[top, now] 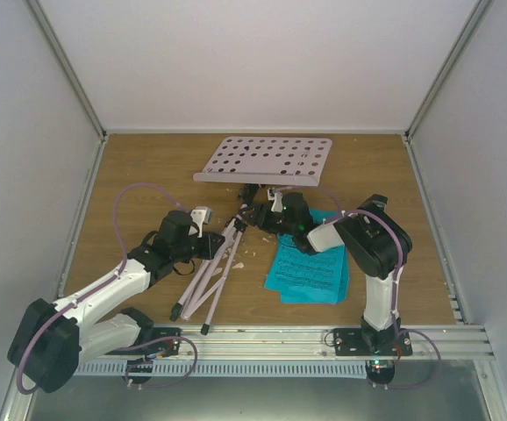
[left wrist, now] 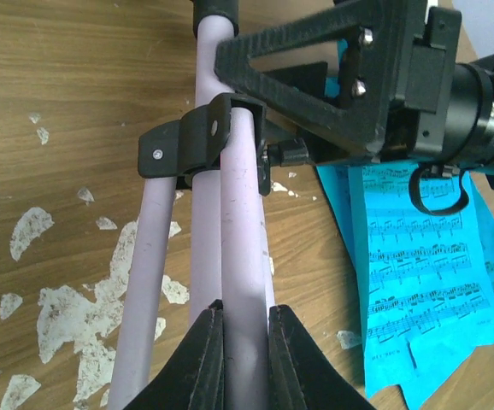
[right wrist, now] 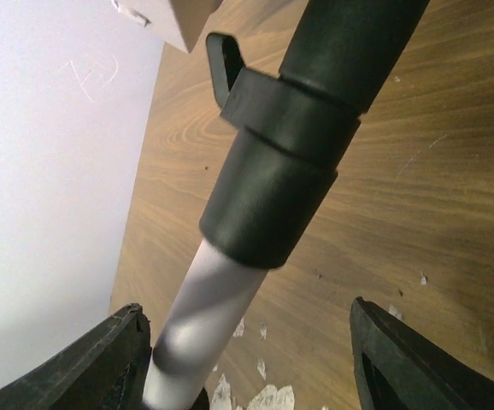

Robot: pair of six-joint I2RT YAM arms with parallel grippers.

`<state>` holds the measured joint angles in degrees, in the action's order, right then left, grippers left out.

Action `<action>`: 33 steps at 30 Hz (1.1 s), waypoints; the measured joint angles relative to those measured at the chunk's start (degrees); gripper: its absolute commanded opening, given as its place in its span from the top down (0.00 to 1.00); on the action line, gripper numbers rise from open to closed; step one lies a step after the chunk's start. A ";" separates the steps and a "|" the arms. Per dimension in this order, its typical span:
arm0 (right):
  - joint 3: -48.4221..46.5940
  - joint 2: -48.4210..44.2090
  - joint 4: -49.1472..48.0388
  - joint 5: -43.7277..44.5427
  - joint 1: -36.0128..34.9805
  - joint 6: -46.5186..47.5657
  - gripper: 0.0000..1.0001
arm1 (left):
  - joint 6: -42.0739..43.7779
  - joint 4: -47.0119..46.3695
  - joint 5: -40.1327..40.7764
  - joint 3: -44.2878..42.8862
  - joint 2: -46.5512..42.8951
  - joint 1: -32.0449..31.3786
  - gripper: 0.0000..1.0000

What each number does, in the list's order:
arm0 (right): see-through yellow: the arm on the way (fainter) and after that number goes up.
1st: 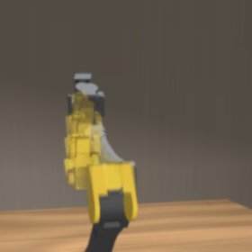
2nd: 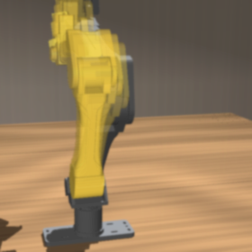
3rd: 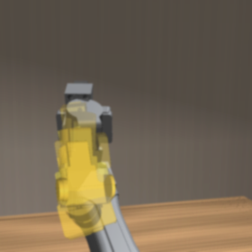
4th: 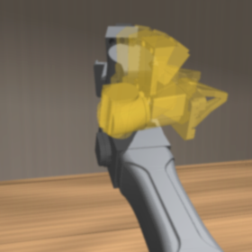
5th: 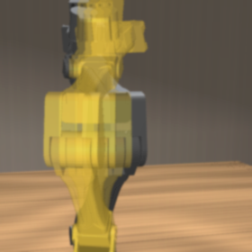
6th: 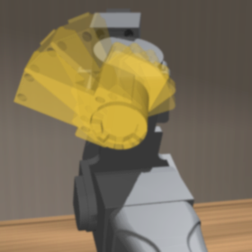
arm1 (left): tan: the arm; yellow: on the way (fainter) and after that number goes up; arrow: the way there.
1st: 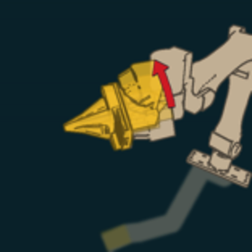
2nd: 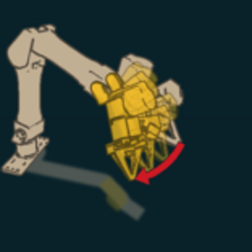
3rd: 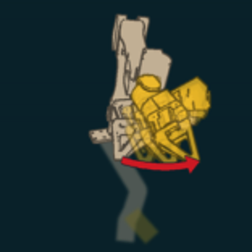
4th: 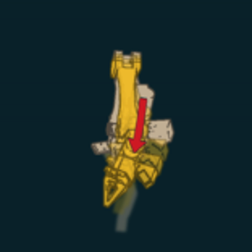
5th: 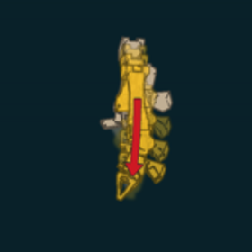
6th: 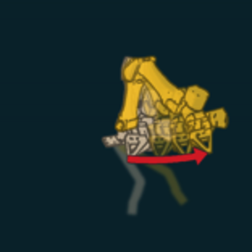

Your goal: Pack up the instrument practice props

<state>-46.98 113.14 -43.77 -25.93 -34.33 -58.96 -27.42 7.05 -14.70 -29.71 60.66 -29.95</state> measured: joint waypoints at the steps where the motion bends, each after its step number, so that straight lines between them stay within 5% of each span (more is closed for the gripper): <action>1: 0.37 -0.42 0.00 -0.07 0.00 0.00 0.34 | -0.31 -0.13 0.22 0.00 -0.11 0.02 1.00; 21: 7.37 -11.65 -1.66 -2.62 0.09 -1.22 0.29 | -2.97 -11.69 1.92 -0.07 -2.47 2.34 1.00; 23: 7.69 -14.32 0.02 -2.58 0.24 0.00 0.27 | -2.64 -12.07 1.81 -0.07 -2.47 2.38 0.89; 30: 7.58 -29.22 13.29 0.42 1.90 9.33 0.18 | 0.59 -10.62 0.63 0.11 -4.00 2.99 0.26; 33: 7.17 -35.50 19.47 2.45 4.52 14.60 0.15 | 1.51 -8.98 0.70 0.81 -5.60 3.10 0.11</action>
<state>-39.81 77.65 -24.29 -23.49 -29.80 -44.36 -25.91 -1.93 -14.00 -28.91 55.07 -26.85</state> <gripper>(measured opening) 0.828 0.763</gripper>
